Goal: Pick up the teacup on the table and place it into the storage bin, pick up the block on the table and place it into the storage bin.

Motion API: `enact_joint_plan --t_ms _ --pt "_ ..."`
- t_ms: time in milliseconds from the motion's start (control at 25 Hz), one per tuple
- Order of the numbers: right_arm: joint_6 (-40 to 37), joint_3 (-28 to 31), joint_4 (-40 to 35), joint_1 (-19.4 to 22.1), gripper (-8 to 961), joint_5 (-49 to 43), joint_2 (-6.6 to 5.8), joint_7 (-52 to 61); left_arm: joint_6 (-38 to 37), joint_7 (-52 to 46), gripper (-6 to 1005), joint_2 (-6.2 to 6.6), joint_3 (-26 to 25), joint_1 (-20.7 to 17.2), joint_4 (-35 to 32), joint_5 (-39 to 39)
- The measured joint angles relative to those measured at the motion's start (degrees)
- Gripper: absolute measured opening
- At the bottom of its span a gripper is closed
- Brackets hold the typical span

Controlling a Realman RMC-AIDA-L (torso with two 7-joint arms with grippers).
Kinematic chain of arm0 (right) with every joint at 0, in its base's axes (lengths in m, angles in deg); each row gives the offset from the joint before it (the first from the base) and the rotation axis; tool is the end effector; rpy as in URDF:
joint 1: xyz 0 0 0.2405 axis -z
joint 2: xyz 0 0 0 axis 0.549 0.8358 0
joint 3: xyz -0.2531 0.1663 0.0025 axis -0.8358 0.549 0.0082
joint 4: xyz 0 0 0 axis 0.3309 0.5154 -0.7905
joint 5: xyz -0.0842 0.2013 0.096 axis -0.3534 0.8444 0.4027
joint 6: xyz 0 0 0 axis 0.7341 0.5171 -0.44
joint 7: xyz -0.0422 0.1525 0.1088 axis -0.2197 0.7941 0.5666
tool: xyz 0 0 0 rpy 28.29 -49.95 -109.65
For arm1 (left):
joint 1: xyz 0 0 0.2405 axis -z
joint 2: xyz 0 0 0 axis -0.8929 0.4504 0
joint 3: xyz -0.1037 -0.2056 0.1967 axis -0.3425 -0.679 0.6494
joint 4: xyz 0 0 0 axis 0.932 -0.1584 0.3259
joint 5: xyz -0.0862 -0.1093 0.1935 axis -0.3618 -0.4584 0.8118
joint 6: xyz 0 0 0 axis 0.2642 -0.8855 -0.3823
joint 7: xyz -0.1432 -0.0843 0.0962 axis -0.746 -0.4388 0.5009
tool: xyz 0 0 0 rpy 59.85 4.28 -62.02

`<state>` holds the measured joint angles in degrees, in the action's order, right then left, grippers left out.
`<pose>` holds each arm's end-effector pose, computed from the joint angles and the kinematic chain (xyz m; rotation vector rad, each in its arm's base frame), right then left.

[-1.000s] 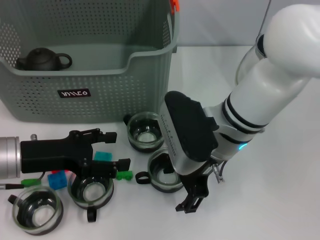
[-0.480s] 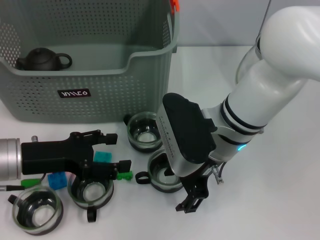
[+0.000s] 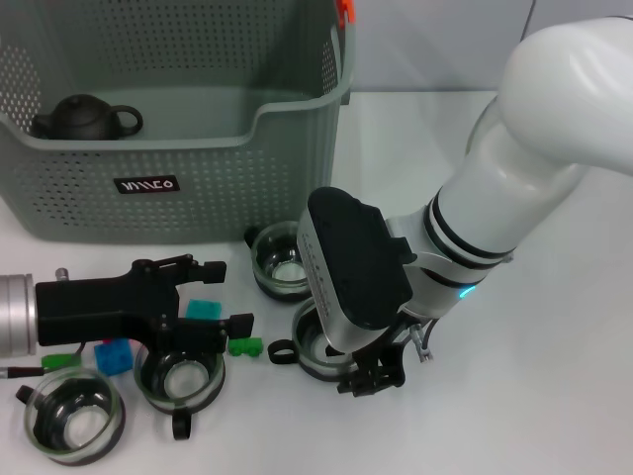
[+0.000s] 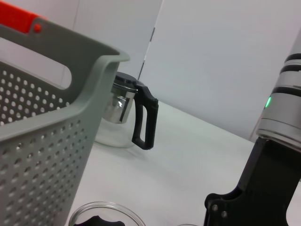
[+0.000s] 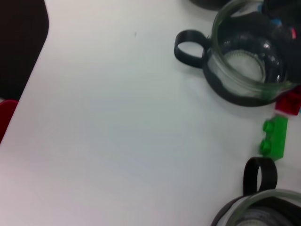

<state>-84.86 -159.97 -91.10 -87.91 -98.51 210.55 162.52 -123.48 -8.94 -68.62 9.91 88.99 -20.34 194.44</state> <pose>0.1477 0.3903 -0.2147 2.9493 0.4260 0.6623 -0.3328 0.3463 -0.0585 -2.7531 -0.7387 -0.6919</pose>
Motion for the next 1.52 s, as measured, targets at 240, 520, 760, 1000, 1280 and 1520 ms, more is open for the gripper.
enact_joint_plan --t_ms 240,520,760,1000,1280,1520 --pt "-0.47 0.25 -0.11 -0.22 417 0.11 -0.06 0.32 -0.47 0.77 892 0.0 -1.37 -0.27 0.08 -0.01" --pt "-1.35 0.34 -0.11 -0.3 144 0.11 -0.14 1.27 -0.58 1.23 890 0.0 -1.45 -0.49 0.09 -0.01" --pt "-4.03 3.45 -2.29 0.34 53 0.13 -0.44 1.77 -0.71 1.23 888 0.05 -1.45 -0.57 0.09 0.15" --pt "-11.42 10.43 -8.65 2.52 52 -0.79 -0.77 3.1 -0.85 1.26 886 0.4 -1.45 -1.1 0.08 0.31" --pt "-23.66 22.83 -21.14 4.76 53 -2.14 -0.91 6.04 -0.95 1.3 884 0.79 -1.45 -1.93 0.06 0.53" --pt "-31.77 32.76 -31.31 2.45 53 1.25 -0.89 7.92 -0.92 1.31 882 0.88 -1.45 -2.04 -0.28 0.62"
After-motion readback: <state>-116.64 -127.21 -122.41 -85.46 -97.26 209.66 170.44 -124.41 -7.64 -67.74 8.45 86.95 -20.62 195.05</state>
